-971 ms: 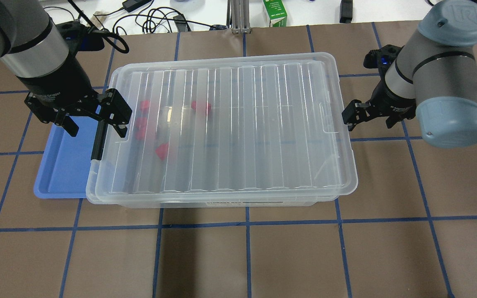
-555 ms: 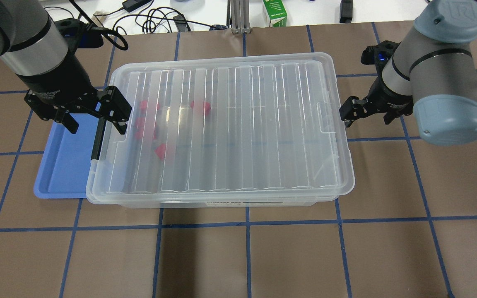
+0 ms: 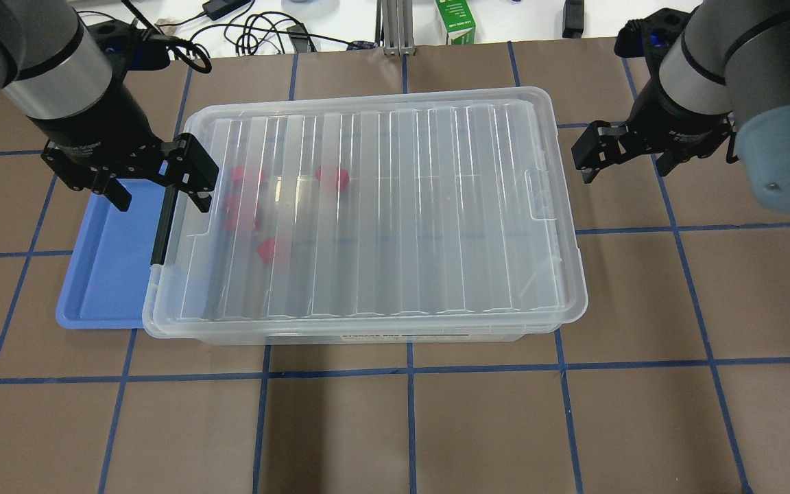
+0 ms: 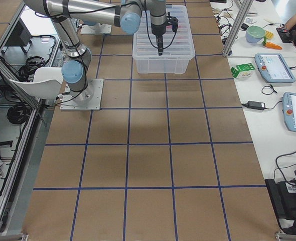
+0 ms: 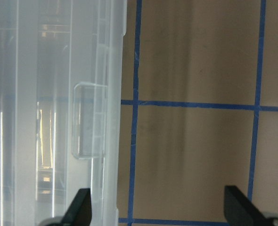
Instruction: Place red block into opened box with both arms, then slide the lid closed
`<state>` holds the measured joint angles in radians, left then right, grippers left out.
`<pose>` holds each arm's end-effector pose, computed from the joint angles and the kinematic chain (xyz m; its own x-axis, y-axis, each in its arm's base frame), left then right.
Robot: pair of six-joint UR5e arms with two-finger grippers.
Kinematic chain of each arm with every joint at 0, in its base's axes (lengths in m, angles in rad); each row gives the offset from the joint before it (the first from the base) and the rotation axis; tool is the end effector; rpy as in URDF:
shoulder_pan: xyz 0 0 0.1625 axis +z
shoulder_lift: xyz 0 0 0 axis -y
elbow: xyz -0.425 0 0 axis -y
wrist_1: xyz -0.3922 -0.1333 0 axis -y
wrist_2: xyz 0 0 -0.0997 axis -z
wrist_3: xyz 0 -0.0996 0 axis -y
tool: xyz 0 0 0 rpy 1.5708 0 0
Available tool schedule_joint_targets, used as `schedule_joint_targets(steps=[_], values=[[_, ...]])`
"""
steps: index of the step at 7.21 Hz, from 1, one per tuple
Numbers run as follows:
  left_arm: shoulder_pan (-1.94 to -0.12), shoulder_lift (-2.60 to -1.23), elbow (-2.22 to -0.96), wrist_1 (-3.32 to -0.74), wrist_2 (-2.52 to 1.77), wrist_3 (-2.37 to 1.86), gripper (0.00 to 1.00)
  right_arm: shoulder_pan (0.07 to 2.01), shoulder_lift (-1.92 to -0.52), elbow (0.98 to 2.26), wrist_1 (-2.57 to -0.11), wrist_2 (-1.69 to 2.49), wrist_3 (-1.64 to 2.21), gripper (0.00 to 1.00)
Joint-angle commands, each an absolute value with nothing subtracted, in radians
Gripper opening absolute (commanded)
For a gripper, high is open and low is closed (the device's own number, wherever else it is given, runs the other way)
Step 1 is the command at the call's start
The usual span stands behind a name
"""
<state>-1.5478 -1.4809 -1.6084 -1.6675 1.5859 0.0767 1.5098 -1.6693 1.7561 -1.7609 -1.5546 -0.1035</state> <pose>-0.1214 -0.4516 0.5024 -0.9985 0.0543 -0.0116 0.0537 0.9975 0.0454 0.1067 -0.4657 0.4627 -0.9990 -0.0436 -0.0054 -0.0428 0.9936 -0.1042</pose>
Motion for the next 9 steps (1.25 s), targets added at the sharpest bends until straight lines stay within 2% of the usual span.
schedule_joint_targets(steps=[1, 5, 9], values=[[-1.548, -1.482, -1.609, -1.644, 1.588, 0.078, 1.00, 1.586, -1.712, 1.712, -1.663, -1.574, 0.035, 1.00], [-1.546, -1.486, -1.611, -1.644, 1.589, 0.081, 1.00, 1.615, -1.652, 1.589, -1.545, -1.615, 0.055, 1.00], [-1.548, -1.482, -1.618, -1.646, 1.589, 0.078, 1.00, 1.614, -1.652, 1.589, -1.551, -1.606, 0.052, 1.00]])
